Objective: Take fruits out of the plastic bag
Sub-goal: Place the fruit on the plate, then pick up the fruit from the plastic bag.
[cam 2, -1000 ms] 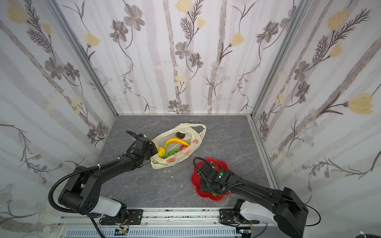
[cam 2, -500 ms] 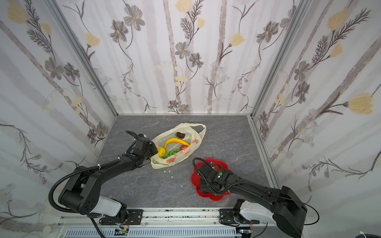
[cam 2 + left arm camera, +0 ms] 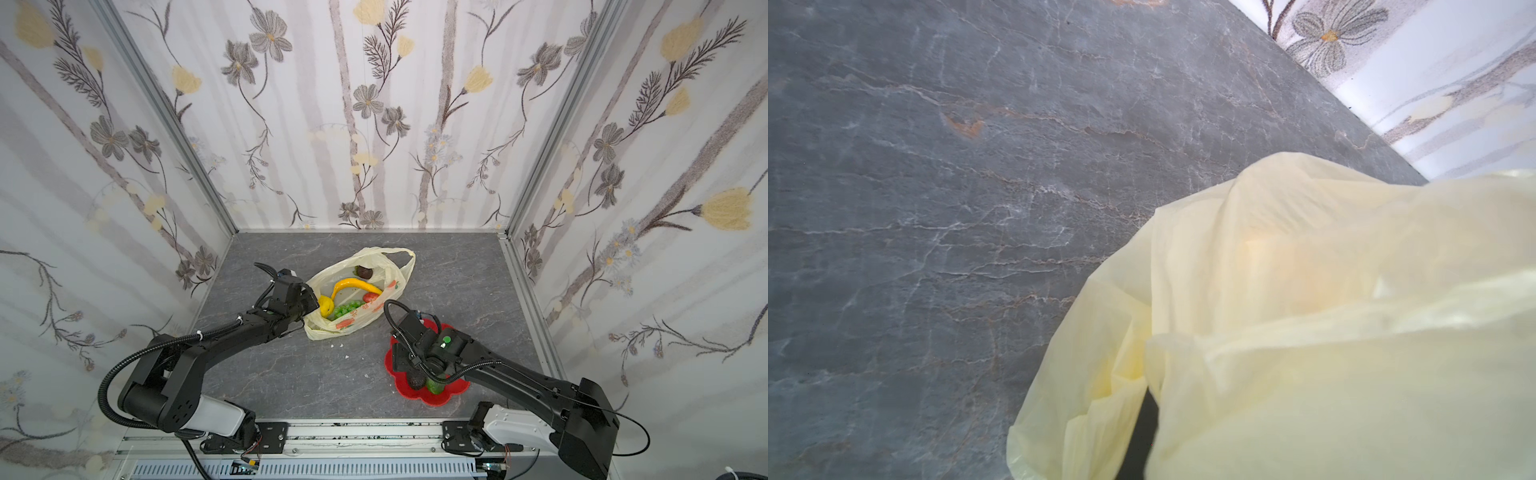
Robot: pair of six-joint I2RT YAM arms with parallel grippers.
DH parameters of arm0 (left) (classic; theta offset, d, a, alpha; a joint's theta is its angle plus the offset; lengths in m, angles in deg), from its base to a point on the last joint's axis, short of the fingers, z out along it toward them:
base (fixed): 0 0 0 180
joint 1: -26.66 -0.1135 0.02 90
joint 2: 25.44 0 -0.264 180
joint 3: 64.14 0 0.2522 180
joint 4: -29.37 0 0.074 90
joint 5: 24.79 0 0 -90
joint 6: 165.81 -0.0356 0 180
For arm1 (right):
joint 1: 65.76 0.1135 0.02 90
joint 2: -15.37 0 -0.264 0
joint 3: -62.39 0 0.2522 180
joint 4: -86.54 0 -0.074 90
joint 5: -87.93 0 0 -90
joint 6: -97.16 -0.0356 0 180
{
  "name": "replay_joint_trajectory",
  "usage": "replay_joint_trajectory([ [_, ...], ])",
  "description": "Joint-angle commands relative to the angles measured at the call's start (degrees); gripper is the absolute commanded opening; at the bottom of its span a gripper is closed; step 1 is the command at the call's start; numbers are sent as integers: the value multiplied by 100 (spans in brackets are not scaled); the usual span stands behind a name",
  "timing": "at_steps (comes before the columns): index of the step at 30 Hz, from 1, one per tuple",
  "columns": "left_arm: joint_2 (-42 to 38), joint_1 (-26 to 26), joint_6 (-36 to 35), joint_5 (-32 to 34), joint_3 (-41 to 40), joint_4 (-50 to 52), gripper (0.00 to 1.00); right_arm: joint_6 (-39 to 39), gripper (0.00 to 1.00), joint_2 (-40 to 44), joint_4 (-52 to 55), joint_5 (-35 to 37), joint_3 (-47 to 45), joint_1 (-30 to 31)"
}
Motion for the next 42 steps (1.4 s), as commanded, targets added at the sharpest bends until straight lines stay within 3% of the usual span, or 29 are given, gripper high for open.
replay_joint_trajectory([
  [1,-64,78,-25,-18,23,-97,0,684,69,-270,29,479,711,-84],
  [8,-245,439,-18,65,-70,-106,0,1282,69,-1812,-899,388,2358,-138],
  [19,-914,204,397,109,-878,-201,0,1308,67,-3875,-1823,-479,3895,48],
  [34,-474,-369,560,-202,-1047,-532,0,1673,65,-5602,-2011,-289,5133,176],
  [42,-230,-510,597,-294,-1013,-613,0,1855,62,-6080,-1899,-274,5545,38],
])
